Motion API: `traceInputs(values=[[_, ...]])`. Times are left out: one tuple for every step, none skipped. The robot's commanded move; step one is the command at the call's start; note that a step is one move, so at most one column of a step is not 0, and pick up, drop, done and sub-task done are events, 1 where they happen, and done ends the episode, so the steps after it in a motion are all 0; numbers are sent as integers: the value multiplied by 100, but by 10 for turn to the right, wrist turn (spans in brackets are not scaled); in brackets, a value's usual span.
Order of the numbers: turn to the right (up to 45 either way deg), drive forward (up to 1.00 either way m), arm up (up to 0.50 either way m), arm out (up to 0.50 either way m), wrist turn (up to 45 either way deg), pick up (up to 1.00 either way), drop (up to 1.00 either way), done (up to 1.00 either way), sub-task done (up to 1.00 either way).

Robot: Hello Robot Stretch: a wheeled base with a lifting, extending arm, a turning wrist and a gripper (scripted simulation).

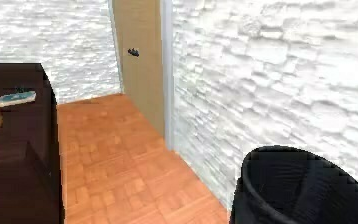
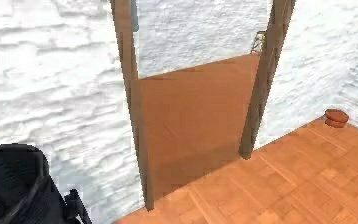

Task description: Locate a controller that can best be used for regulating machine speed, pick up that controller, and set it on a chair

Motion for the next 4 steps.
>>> traceInputs(values=[[450, 0, 0, 0, 0, 0, 0, 0, 0], [450, 0, 0, 0, 0, 0, 0, 0, 0], [150, 0, 0, 0, 0, 0, 0, 0, 0], [0, 100, 0, 0, 0, 0, 0, 0, 0]])
